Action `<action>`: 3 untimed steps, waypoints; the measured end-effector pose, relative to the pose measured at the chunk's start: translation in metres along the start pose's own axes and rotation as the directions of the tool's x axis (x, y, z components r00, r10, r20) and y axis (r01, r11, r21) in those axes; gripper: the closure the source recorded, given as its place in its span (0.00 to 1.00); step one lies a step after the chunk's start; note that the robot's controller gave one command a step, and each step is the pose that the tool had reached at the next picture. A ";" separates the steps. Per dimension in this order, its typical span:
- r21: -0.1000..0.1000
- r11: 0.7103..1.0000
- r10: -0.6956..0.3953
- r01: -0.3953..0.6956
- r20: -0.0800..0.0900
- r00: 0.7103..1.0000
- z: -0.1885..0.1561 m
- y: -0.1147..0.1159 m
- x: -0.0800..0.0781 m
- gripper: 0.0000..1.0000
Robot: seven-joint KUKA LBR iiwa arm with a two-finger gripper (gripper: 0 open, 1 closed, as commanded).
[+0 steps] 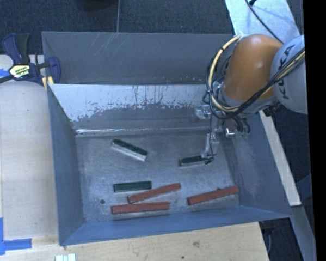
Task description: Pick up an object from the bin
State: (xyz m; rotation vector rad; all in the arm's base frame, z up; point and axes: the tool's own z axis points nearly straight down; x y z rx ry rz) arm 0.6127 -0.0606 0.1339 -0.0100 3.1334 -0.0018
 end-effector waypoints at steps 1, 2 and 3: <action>-0.001 1.000 -0.001 0.001 -0.009 1.000 0.056 -0.002 0.004 0.00; 0.000 0.993 0.120 -0.120 -0.006 0.993 0.017 -0.003 0.017 0.00; 0.000 0.999 0.044 -0.044 -0.002 0.999 0.042 0.002 0.018 0.00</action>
Offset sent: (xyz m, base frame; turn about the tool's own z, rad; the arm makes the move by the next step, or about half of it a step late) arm -0.0195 -0.0023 -0.0098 0.1268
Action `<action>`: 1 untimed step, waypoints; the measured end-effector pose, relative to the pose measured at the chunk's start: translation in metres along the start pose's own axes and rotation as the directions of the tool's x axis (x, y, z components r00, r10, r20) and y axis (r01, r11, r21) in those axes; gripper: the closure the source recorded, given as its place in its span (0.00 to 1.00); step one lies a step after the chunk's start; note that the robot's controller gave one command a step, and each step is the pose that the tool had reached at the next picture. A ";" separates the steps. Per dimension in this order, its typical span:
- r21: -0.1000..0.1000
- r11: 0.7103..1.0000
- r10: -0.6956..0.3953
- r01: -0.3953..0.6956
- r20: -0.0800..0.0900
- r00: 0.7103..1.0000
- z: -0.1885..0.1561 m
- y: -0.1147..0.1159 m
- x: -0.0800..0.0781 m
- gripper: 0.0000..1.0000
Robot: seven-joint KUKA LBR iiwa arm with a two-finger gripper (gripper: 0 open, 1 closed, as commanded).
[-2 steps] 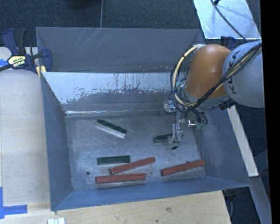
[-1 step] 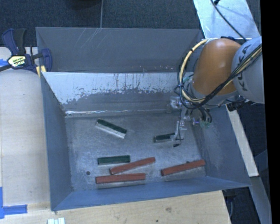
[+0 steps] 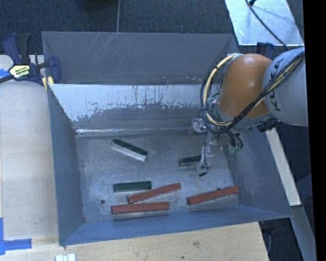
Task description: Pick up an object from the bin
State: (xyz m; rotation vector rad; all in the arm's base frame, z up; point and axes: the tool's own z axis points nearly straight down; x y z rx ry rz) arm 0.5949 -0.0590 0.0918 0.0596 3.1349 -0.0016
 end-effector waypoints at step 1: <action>-0.001 0.998 0.062 -0.062 -0.002 0.998 0.021 0.009 0.004 1.00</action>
Offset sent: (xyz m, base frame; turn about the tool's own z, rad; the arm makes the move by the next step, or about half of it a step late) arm 0.0000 0.0000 0.0000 0.0000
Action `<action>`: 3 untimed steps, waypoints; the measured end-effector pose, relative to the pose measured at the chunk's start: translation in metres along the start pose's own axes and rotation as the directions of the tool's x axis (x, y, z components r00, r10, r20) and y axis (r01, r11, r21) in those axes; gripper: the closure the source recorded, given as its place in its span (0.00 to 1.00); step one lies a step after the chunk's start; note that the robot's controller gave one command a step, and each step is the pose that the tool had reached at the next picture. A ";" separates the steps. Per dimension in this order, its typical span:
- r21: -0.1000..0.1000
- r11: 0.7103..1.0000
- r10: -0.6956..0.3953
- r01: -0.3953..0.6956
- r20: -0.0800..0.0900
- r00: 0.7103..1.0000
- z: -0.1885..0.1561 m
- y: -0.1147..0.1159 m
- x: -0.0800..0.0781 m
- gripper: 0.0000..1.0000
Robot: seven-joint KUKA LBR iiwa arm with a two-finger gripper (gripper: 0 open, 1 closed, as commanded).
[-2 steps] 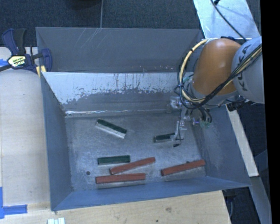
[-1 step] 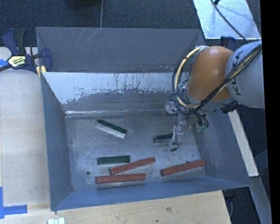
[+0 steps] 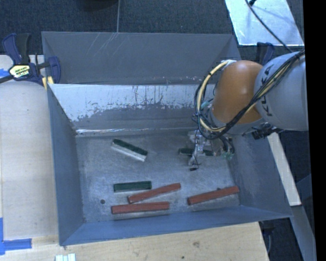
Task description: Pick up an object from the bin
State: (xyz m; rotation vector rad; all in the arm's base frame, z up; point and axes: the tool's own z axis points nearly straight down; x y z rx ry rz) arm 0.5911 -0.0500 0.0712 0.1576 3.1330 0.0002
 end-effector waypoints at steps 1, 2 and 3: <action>0.000 1.000 0.000 0.000 0.000 1.000 0.000 0.000 0.000 1.00; 0.000 1.000 0.000 0.000 0.001 1.000 0.000 0.000 0.000 1.00; 0.000 1.000 -0.001 0.001 -0.006 1.000 -0.006 0.000 0.001 1.00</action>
Offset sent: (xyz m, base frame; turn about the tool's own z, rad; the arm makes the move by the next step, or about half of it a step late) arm 0.0000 0.0000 0.0003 0.0000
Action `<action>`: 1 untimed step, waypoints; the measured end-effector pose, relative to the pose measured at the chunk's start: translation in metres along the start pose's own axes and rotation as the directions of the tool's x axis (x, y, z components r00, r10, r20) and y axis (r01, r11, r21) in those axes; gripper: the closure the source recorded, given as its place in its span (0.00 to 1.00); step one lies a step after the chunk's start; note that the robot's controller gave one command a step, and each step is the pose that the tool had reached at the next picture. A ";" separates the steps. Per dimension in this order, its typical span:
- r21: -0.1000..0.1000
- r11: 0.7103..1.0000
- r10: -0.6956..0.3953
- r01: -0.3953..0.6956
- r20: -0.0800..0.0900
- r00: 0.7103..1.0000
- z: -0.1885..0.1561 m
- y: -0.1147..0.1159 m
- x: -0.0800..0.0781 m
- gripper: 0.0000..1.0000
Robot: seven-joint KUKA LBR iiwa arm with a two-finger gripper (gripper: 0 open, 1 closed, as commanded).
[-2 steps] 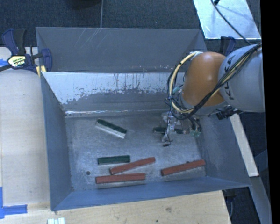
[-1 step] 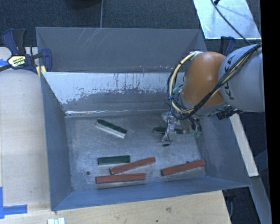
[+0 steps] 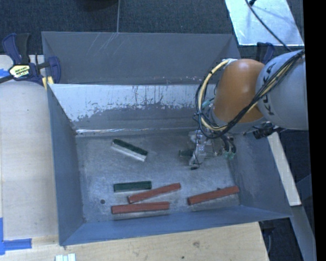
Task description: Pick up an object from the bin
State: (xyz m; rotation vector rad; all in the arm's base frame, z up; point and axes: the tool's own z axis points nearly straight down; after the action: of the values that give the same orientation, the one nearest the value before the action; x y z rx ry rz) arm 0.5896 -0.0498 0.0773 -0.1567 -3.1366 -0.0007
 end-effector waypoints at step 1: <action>0.000 1.000 0.000 0.000 -0.004 1.000 -0.021 0.000 0.001 1.00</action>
Offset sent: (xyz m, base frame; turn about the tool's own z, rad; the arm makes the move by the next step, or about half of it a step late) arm 0.0000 0.0000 0.0530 0.0000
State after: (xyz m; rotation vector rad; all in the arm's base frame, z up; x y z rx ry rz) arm 0.5884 -0.0499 0.0983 -0.1564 -3.1323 -0.0008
